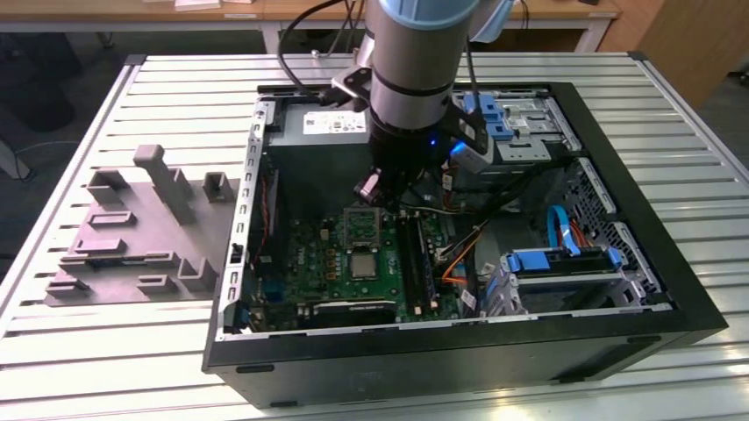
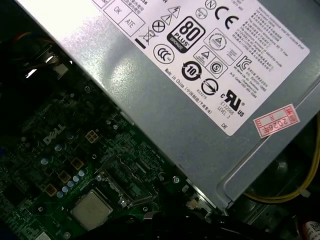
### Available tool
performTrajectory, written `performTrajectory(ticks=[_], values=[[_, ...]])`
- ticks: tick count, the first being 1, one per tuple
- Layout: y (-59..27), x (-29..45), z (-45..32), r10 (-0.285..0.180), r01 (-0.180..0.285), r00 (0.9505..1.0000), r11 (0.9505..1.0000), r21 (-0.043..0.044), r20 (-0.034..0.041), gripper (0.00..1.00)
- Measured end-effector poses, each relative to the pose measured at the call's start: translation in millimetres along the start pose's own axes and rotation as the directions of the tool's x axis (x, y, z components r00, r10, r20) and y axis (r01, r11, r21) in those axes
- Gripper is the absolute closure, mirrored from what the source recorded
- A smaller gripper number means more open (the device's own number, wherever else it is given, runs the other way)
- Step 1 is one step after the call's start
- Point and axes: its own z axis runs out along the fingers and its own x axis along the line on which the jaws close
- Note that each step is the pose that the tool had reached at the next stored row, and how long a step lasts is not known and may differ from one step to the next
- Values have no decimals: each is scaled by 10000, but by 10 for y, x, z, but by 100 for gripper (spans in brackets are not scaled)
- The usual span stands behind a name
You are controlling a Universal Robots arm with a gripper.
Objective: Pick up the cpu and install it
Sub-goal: 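Close the cpu cover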
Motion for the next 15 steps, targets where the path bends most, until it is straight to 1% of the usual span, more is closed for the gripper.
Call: performTrajectory(ticks=[10, 12, 15], values=[[1, 0, -8, 0, 0, 10000, 10000, 0, -1, 89], [3, 1, -12, -1, 1, 10000, 10000, 25, -25, 89], [4, 2, -30, -18, 19, 9999, 10000, 98, -98, 89]])
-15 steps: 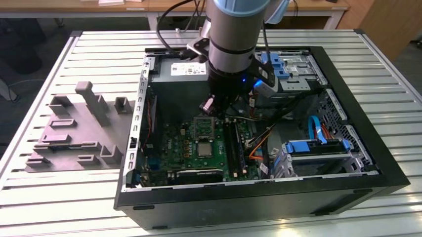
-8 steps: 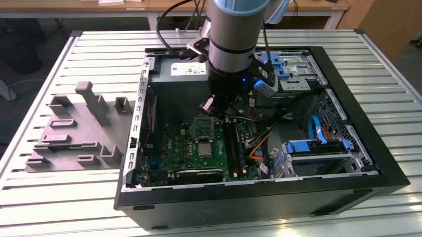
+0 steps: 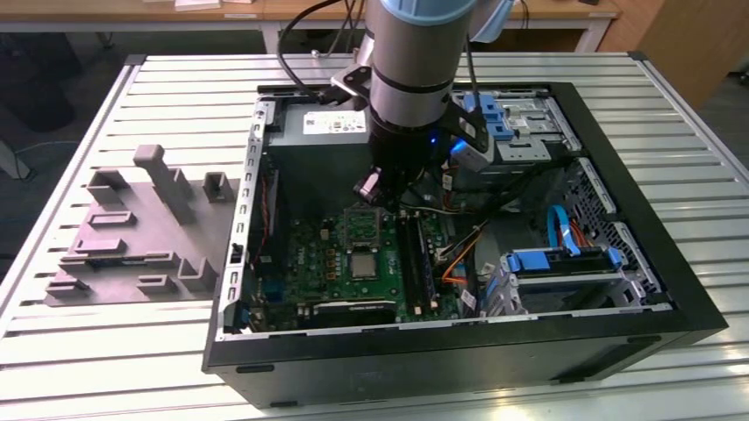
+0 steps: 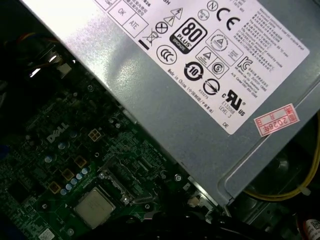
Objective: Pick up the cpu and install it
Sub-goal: 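Close the cpu cover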
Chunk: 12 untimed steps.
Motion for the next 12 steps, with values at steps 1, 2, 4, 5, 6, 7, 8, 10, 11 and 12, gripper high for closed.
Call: performTrajectory(ticks=[1, 2, 4, 5, 6, 7, 8, 10, 11, 12], values=[[1, 0, -5, -9, 9, 10000, 10000, 25, -23, 89], [2, 0, -10, -22, 22, 10000, 10000, 49, -48, 89], [4, 2, -17, -58, 58, 9999, 9999, 84, -85, 89], [6, 4, -18, -86, 87, 9999, 9999, 94, -97, 89], [7, 5, -18, -131, 132, 9999, 9999, 98, -105, 89], [7, 6, -19, -194, 195, 9997, 9998, 99, -112, 89], [8, 5, -19, -258, 259, 9996, 9996, 98, -117, 89], [8, 6, -20, -330, 331, 9994, 9994, 89, -124, 89], [9, 7, -21, -336, 337, 9994, 9994, 73, -119, 89], [9, 6, -23, -338, 338, 9994, 9994, 49, -110, 89]])
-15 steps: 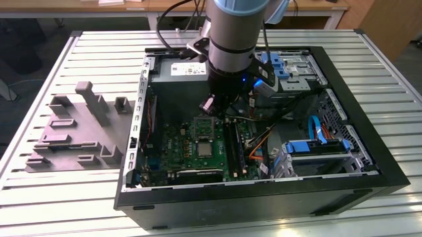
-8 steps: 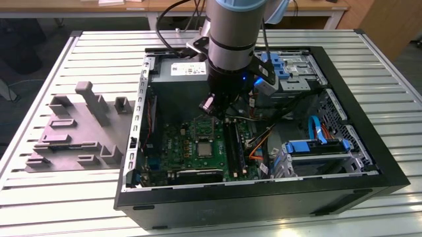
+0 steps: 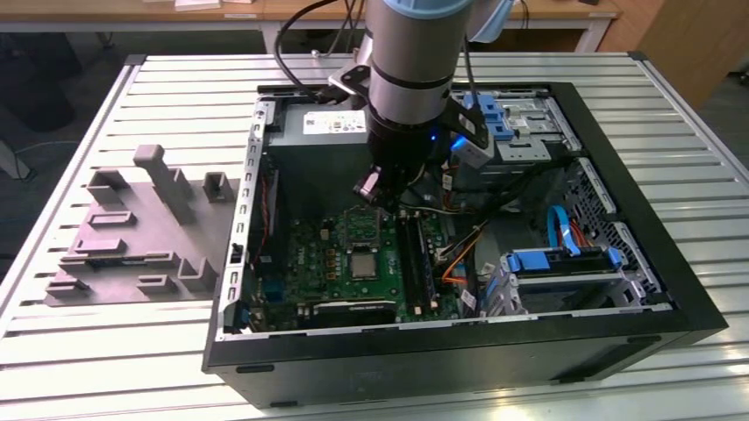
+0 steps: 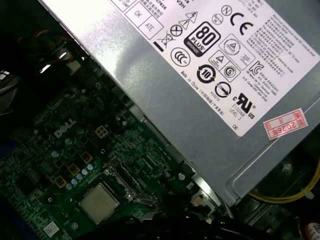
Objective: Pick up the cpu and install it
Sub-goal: 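Close the cpu cover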
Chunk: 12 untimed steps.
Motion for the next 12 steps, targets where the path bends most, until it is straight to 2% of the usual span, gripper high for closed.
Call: performTrajectory(ticks=[4, 12], values=[[1, 0, -11, -1, 1, 10000, 10000, -80, 21, 89], [15, 14, -20, -195, 195, 9998, 9998, -93, 0, 89]])
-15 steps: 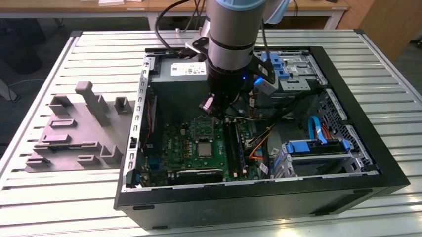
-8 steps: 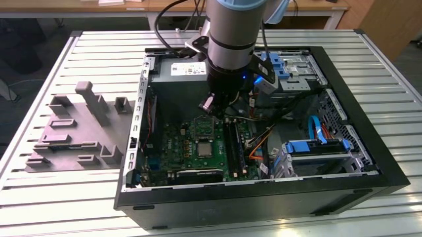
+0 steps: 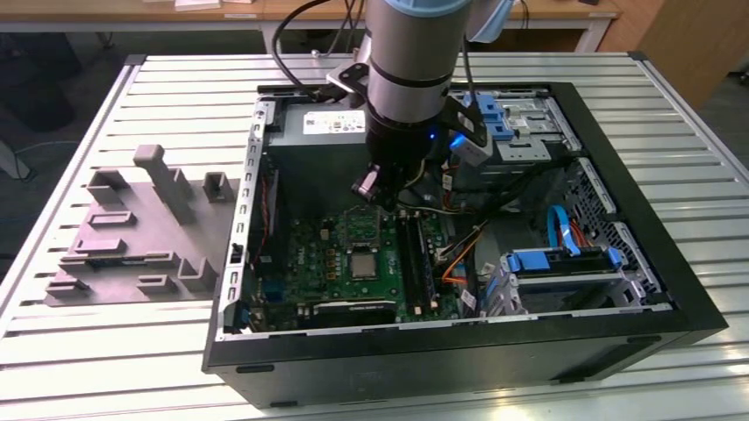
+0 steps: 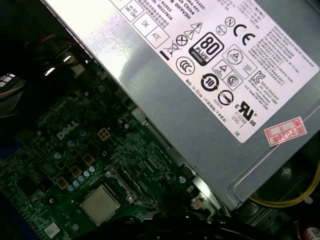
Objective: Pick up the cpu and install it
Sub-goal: 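Close the cpu cover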
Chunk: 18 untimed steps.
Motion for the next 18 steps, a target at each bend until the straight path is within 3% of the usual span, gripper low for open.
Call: performTrajectory(ticks=[18], values=[[9, 6, -33, -381, 381, 9993, 9993, -24, -28, 89]])
